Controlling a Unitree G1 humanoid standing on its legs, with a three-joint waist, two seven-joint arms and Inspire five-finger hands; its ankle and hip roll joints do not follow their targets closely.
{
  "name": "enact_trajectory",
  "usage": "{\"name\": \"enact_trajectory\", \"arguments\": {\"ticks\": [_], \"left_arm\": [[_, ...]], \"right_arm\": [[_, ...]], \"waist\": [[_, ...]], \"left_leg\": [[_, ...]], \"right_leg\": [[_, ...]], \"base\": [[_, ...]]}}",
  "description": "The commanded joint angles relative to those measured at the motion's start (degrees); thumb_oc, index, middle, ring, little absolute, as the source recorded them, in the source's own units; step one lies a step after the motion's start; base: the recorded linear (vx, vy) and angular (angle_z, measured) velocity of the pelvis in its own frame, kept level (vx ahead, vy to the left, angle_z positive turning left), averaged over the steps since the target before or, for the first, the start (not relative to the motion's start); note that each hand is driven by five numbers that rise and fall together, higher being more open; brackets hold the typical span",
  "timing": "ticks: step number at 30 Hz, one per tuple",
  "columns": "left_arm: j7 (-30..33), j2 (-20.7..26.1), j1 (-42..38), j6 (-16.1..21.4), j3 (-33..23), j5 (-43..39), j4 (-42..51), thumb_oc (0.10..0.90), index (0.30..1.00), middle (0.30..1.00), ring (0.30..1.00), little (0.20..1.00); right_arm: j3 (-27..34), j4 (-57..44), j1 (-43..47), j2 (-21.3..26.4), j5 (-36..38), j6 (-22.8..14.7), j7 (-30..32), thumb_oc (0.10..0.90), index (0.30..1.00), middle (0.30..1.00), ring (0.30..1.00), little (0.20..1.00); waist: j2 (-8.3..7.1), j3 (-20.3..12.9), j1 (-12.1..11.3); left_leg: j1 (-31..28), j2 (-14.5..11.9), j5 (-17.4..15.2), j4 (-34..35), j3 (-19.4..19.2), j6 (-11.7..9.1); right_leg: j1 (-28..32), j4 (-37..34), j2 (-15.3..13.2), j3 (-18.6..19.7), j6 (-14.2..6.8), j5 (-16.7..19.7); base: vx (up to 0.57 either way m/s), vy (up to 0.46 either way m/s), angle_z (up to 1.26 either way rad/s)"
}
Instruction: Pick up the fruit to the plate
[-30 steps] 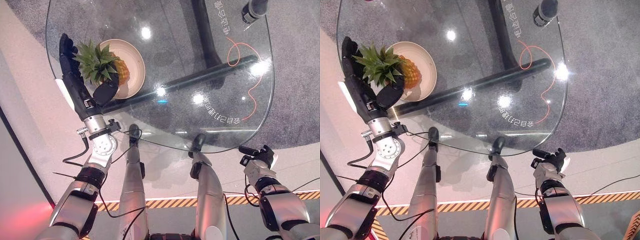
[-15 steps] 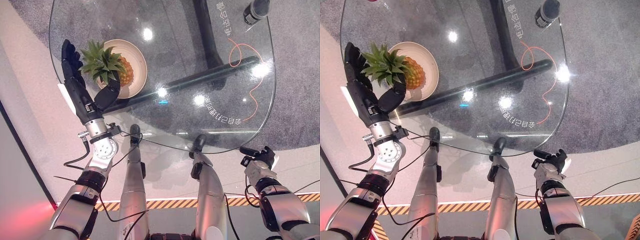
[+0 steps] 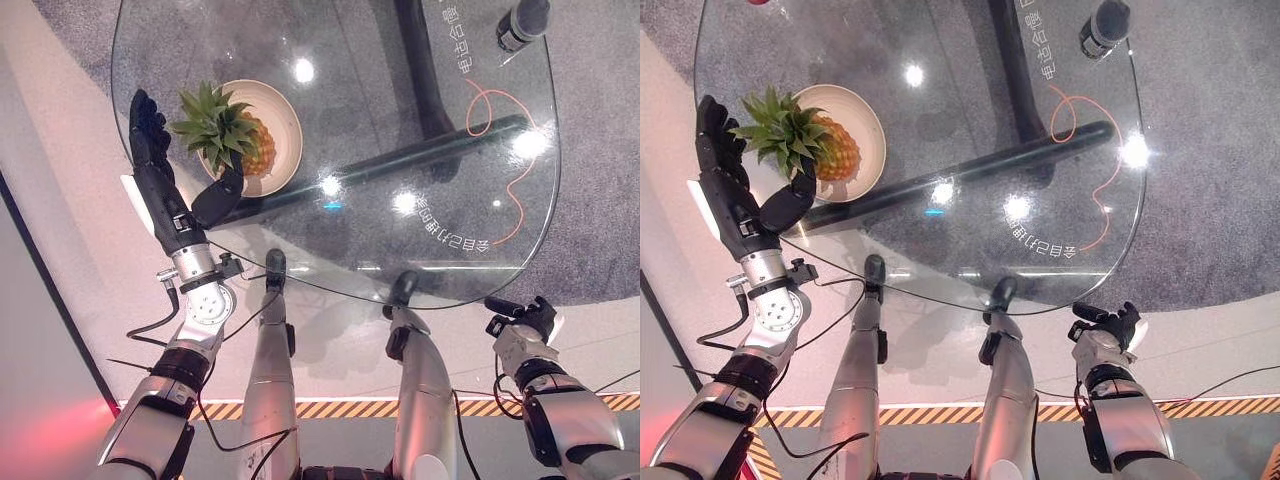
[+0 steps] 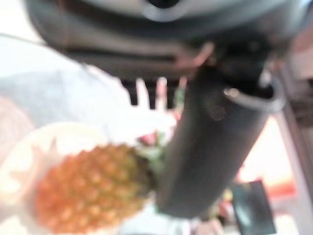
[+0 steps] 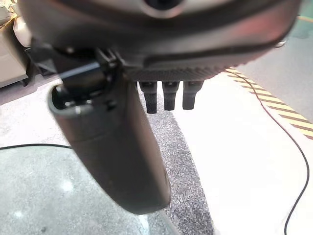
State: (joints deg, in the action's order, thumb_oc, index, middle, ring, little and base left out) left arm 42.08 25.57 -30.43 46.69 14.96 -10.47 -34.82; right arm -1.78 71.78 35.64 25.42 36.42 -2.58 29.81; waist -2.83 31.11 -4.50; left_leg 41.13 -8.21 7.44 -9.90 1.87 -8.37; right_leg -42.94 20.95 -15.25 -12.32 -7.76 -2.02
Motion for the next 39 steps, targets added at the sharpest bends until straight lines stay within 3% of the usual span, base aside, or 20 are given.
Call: {"name": "enact_trajectory", "arguments": {"ticks": [1,7,15,20,25,28,31,32,34,39], "left_arm": [[-0.26,0.08,-0.47,3.06,-1.81,0.39,4.73,0.800,0.900,0.900,0.900,0.900],[1.30,0.64,1.18,0.53,-1.14,3.21,3.52,0.800,0.900,0.900,0.900,0.900],[0.08,1.00,2.88,-1.58,-2.20,-0.09,-0.91,0.800,0.900,0.900,0.900,0.900],[-0.25,1.43,4.89,-3.85,-2.92,0.18,-3.35,0.800,0.900,0.900,0.900,0.900],[-0.75,1.71,7.33,-9.17,-3.30,3.39,-7.62,0.800,0.900,0.900,0.900,0.900],[-7.09,1.45,9.41,-16.90,-4.25,2.09,-14.29,0.800,0.900,0.900,0.900,0.900],[-14.08,1.06,10.61,-18.08,-5.05,-2.26,-19.49,0.800,0.900,0.900,0.900,0.900],[-20.57,0.15,12.47,-19.68,-6.15,-9.79,-21.96,0.800,0.900,0.900,0.900,0.900],[-31.23,-1.15,14.96,-22.95,-8.41,-17.32,-26.06,0.800,0.900,0.900,0.900,0.900],[-42.39,-3.45,20.29,-26.90,-11.89,-18.93,-33.06,0.800,0.900,0.900,0.900,0.900]], "right_arm": [[1.16,2.06,-3.48,4.71,-0.10,-0.59,1.20,0.800,0.900,0.900,0.900,0.900],[1.40,2.11,-4.13,5.07,0.17,-0.76,0.90,0.800,0.900,0.900,0.900,0.900],[1.94,2.44,-5.20,5.27,0.04,-1.19,0.35,0.800,0.900,0.900,0.900,0.900],[2.50,2.54,-6.51,5.23,-0.27,-1.60,0.09,0.800,0.900,0.900,0.900,0.900],[3.38,2.06,-8.81,4.73,-1.42,-1.00,-0.78,0.800,0.900,0.900,0.900,0.900],[3.13,1.94,-11.24,2.86,-3.41,-0.22,-2.12,0.800,0.900,0.900,0.900,0.900],[2.97,1.69,-12.73,1.66,-4.45,0.20,-3.71,0.800,0.900,0.900,0.900,0.900],[3.21,1.79,-15.19,1.03,-5.17,-0.60,-6.67,0.800,0.900,0.900,0.900,0.900],[3.43,2.25,-17.72,0.06,-7.79,-0.59,-9.63,0.800,0.900,0.900,0.900,0.900],[4.17,4.39,-24.11,-2.32,-13.66,-0.38,-16.29,0.800,0.900,0.900,0.900,0.900]], "waist": [[2.03,-1.31,-0.45],[2.41,-1.31,-0.78],[3.09,-1.31,-0.69],[3.70,-1.31,-0.63],[4.01,-1.31,-0.64],[3.76,-1.31,-0.36],[3.47,-1.32,0.25],[3.45,-2.64,0.57],[3.28,-5.18,1.19],[3.05,-11.87,2.68]], "left_leg": [[2.18,2.08,-5.74,-5.83,0.22,3.58],[1.94,1.88,-5.57,-5.72,-0.06,3.48],[-0.37,1.87,-5.19,-4.36,-0.27,3.36],[-4.12,1.70,-4.58,-2.25,-0.81,3.03],[-9.73,1.63,-3.77,0.19,-1.48,2.69],[-16.93,1.35,-3.53,2.91,-2.67,2.20],[-21.59,0.86,-2.74,5.01,-3.75,2.03],[-24.57,0.56,-2.79,6.70,-4.32,1.86],[-27.56,0.21,-2.38,8.89,-4.99,1.57],[-34.78,-0.76,-1.24,13.40,-6.87,1.06]], "right_leg": [[1.93,-3.32,1.06,-0.66,-0.36,4.79],[2.12,-2.71,0.76,-1.09,-0.31,4.37],[3.71,-3.11,0.85,-0.35,-0.38,4.17],[6.79,-4.66,0.66,0.09,-0.68,4.40],[12.36,-6.81,0.08,-0.22,-1.17,4.91],[19.25,-8.90,-0.40,-0.37,-1.89,4.84],[23.93,-11.03,-0.72,-0.13,-2.08,5.60],[26.77,-12.63,-0.54,0.21,-2.12,5.55],[29.86,-15.13,-0.39,0.28,-2.22,6.00],[37.02,-20.06,0.01,0.18,-2.42,7.35]], "base": [[0.00,-0.001,0.04],[0.00,-0.001,0.01],[0.00,0.000,0.00],[0.00,0.000,0.00],[0.00,0.000,-0.01],[0.05,0.015,-0.03],[0.09,0.033,-0.10],[0.18,0.040,-0.09],[0.19,0.048,-0.07],[0.24,0.060,-0.11]]}}
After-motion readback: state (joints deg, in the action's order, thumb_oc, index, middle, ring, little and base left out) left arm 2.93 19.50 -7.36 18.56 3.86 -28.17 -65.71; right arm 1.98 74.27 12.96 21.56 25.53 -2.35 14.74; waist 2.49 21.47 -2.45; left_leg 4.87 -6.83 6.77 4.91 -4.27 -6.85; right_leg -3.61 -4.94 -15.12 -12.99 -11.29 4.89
